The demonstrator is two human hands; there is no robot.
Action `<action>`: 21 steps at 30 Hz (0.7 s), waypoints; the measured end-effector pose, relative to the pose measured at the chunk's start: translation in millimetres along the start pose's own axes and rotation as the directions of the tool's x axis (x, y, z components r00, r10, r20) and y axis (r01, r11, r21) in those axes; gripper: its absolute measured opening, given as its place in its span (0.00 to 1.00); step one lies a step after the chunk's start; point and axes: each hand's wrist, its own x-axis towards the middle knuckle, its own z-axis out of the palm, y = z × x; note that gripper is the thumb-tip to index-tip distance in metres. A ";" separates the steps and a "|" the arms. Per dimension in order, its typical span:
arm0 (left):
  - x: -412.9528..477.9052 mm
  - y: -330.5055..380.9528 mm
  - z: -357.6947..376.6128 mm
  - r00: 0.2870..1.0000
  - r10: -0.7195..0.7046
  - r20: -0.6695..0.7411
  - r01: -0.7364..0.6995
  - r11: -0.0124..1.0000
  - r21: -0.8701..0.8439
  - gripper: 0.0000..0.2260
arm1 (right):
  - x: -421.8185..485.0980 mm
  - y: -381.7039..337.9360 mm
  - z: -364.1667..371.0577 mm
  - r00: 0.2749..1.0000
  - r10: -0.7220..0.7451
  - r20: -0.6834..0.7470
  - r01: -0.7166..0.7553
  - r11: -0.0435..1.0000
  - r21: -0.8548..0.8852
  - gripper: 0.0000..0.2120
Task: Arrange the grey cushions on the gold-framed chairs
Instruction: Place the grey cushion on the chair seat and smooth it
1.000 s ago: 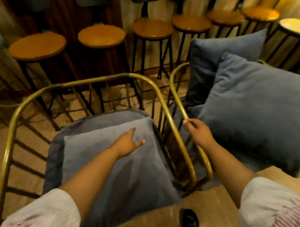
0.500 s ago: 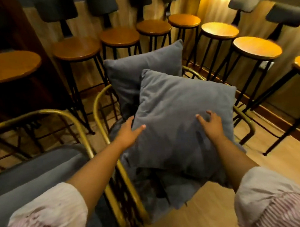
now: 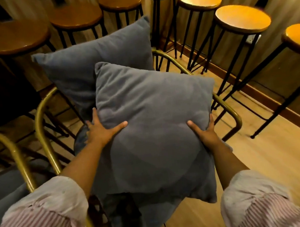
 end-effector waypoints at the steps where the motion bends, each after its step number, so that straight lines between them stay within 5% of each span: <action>1: 2.6 -1.2 -1.1 1.000 -0.017 0.006 0.017 0.997 -0.071 0.64 | 1.3 2.2 -1.9 1.000 0.005 0.006 -0.006 1.000 0.025 0.58; 4: 3.2 4.8 -3.5 0.998 -0.068 -0.005 0.064 0.965 -0.252 0.60 | -3.7 2.1 -6.1 1.000 -0.001 0.022 -0.001 0.994 0.110 0.59; 8: -9.6 17.3 -15.8 0.998 -0.069 -0.009 0.060 0.925 -0.376 0.55 | -14.5 -10.2 -7.7 0.999 -0.014 -0.043 0.022 0.981 0.191 0.45; 13: -40.9 27.6 -50.5 0.993 -0.044 -0.108 -0.012 0.884 -0.467 0.42 | -38.0 -52.2 -6.7 0.991 -0.107 -0.083 0.124 0.966 0.227 0.41; 21: -94.5 -25.9 -175.8 0.950 -0.115 -0.290 -0.075 0.817 -0.571 0.44 | -100.2 -126.3 81.0 0.947 -0.297 0.121 0.253 0.924 0.287 0.36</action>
